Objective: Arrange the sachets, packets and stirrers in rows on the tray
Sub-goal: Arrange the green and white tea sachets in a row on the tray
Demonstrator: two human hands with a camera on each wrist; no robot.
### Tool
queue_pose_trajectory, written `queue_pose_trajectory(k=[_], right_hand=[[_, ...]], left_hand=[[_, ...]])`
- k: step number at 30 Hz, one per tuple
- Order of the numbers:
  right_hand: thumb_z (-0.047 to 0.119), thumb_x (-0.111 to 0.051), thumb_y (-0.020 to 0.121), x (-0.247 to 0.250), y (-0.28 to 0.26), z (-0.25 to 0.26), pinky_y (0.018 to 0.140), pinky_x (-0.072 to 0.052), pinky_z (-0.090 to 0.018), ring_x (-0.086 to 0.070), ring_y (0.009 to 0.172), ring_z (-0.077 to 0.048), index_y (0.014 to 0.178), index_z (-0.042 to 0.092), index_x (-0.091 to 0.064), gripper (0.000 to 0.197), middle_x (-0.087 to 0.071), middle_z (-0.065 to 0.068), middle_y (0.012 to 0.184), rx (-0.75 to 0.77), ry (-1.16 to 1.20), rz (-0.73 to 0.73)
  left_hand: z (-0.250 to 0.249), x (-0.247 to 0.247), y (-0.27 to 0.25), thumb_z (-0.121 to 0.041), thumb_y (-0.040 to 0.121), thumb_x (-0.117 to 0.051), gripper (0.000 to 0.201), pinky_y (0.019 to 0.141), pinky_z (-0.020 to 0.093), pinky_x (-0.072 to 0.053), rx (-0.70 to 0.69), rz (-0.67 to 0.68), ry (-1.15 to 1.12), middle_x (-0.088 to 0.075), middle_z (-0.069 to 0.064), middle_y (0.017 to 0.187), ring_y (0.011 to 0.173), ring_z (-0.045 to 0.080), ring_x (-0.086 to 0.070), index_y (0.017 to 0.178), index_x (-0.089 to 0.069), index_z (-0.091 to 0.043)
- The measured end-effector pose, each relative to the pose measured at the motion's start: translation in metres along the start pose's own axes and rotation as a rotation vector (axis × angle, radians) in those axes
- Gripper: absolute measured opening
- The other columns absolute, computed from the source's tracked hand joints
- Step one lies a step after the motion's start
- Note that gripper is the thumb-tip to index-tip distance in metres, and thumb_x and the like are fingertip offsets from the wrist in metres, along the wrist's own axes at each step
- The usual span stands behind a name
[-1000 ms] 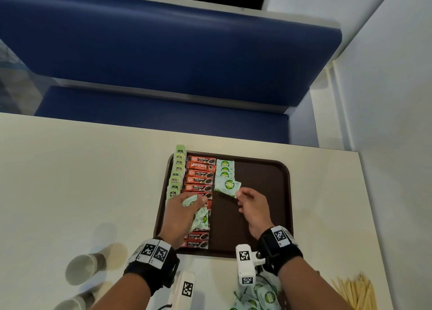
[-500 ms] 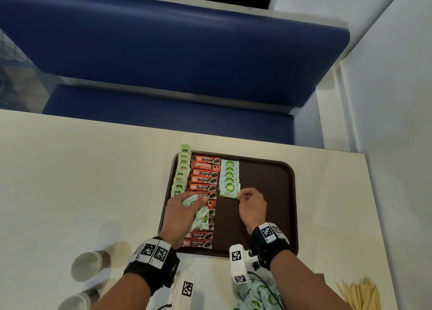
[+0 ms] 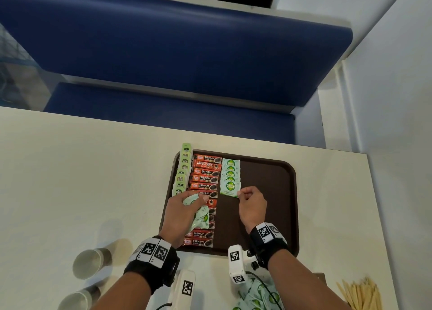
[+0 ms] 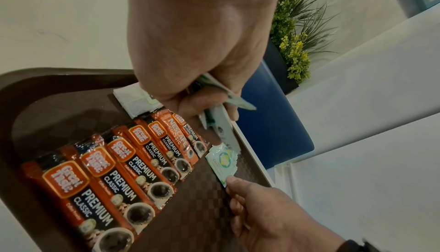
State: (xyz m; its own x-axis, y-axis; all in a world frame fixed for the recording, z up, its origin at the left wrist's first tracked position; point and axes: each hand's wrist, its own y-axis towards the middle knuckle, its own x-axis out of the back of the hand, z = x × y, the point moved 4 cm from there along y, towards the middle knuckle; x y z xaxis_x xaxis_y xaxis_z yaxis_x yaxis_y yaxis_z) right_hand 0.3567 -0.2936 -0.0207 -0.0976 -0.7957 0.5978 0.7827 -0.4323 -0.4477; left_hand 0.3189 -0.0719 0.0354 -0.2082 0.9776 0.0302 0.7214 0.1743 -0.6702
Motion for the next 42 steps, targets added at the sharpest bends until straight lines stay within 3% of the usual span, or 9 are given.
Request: queue_pose_trajectory(k=[6, 14, 22, 25, 28, 32, 35, 38, 42], right_hand=[[0.014, -0.071, 0.098, 0.001, 0.000, 0.002, 0.071, -0.050, -0.025, -0.064, 0.079, -0.004, 0.090, 0.023, -0.068, 0.012, -0.069, 0.010, 0.084, 0.012, -0.012, -0.004], [0.015, -0.072, 0.097, -0.002, 0.001, -0.001, 0.073, -0.054, -0.027, -0.066, 0.078, -0.005, 0.092, 0.021, -0.069, 0.009, -0.069, 0.009, 0.083, 0.018, -0.003, -0.015], [0.033, -0.076, 0.095, 0.010, -0.017, 0.014, 0.071, -0.050, -0.022, -0.068, 0.087, -0.013, 0.100, 0.021, -0.066, 0.016, -0.068, 0.001, 0.096, 0.061, 0.184, -0.093], [0.045, -0.078, 0.092, 0.012, -0.042, 0.034, 0.080, -0.055, -0.027, -0.068, 0.092, -0.009, 0.101, 0.025, -0.068, 0.023, -0.072, 0.003, 0.100, 0.126, 0.357, 0.205], [0.045, -0.084, 0.087, 0.014, -0.065, 0.057, 0.075, -0.053, -0.025, -0.065, 0.087, -0.007, 0.104, 0.025, -0.072, 0.029, -0.072, 0.006, 0.097, 0.186, 0.401, 0.520], [0.037, -0.088, 0.083, 0.020, -0.060, 0.064, 0.071, -0.051, -0.024, -0.056, 0.075, -0.005, 0.097, 0.025, -0.076, 0.022, -0.063, 0.006, 0.083, 0.226, 0.303, 0.505], [0.030, -0.084, 0.089, 0.024, -0.053, 0.060, 0.068, -0.053, -0.026, -0.061, 0.076, -0.006, 0.094, 0.023, -0.078, 0.010, -0.069, 0.003, 0.083, 0.202, 0.275, 0.499], [0.022, -0.078, 0.095, 0.028, -0.050, 0.058, 0.065, -0.055, -0.025, -0.065, 0.077, -0.010, 0.096, 0.020, -0.078, 0.002, -0.074, -0.007, 0.092, 0.178, 0.259, 0.515], [0.022, -0.073, 0.099, 0.029, -0.044, 0.050, 0.078, -0.061, -0.036, -0.070, 0.078, -0.015, 0.106, 0.019, -0.078, 0.009, -0.077, -0.008, 0.105, 0.053, 0.342, 0.493]], left_hand=[[-0.002, -0.001, 0.000, -0.028, 0.092, -0.085, 0.020, 0.096, 0.051, -0.064, -0.017, 0.005, 0.036, -0.084, -0.001, 0.101, 0.098, 0.019, -0.082, 0.110, -0.081, -0.021], [-0.006, -0.002, 0.000, -0.027, 0.093, -0.083, 0.017, 0.093, 0.052, -0.065, -0.027, 0.014, 0.022, -0.084, 0.000, 0.098, 0.094, 0.021, -0.082, 0.108, -0.080, -0.019], [-0.011, -0.006, 0.003, -0.039, 0.094, -0.081, 0.037, 0.093, 0.050, -0.065, -0.050, 0.016, -0.033, -0.084, 0.003, 0.101, 0.094, 0.022, -0.082, 0.121, -0.075, -0.014], [-0.017, -0.013, 0.001, -0.037, 0.097, -0.078, 0.029, 0.086, 0.039, -0.065, -0.109, 0.027, -0.025, -0.084, 0.000, 0.099, 0.094, 0.020, -0.082, 0.115, -0.078, -0.014], [-0.026, -0.024, -0.003, -0.039, 0.101, -0.072, 0.024, 0.074, 0.017, -0.059, -0.174, 0.069, 0.023, -0.084, -0.006, 0.097, 0.094, 0.009, -0.079, 0.106, -0.081, -0.018], [-0.032, -0.035, -0.004, -0.054, 0.106, -0.057, 0.044, 0.074, 0.019, -0.055, -0.149, 0.126, 0.099, -0.080, -0.010, 0.083, 0.084, 0.005, -0.076, 0.087, -0.079, -0.021], [-0.031, -0.037, -0.003, -0.045, 0.103, -0.067, 0.030, 0.082, 0.021, -0.058, -0.170, 0.181, 0.119, -0.084, -0.008, 0.099, 0.097, 0.005, -0.078, 0.104, -0.083, -0.020], [-0.027, -0.037, -0.001, -0.039, 0.098, -0.077, 0.025, 0.093, 0.036, -0.062, -0.172, 0.231, 0.167, -0.084, -0.003, 0.105, 0.102, 0.014, -0.079, 0.111, -0.082, -0.018], [-0.023, -0.038, -0.001, -0.033, 0.094, -0.083, 0.024, 0.086, 0.039, -0.064, -0.142, 0.207, 0.153, -0.084, 0.003, 0.101, 0.094, 0.020, -0.081, 0.110, -0.081, -0.016]])
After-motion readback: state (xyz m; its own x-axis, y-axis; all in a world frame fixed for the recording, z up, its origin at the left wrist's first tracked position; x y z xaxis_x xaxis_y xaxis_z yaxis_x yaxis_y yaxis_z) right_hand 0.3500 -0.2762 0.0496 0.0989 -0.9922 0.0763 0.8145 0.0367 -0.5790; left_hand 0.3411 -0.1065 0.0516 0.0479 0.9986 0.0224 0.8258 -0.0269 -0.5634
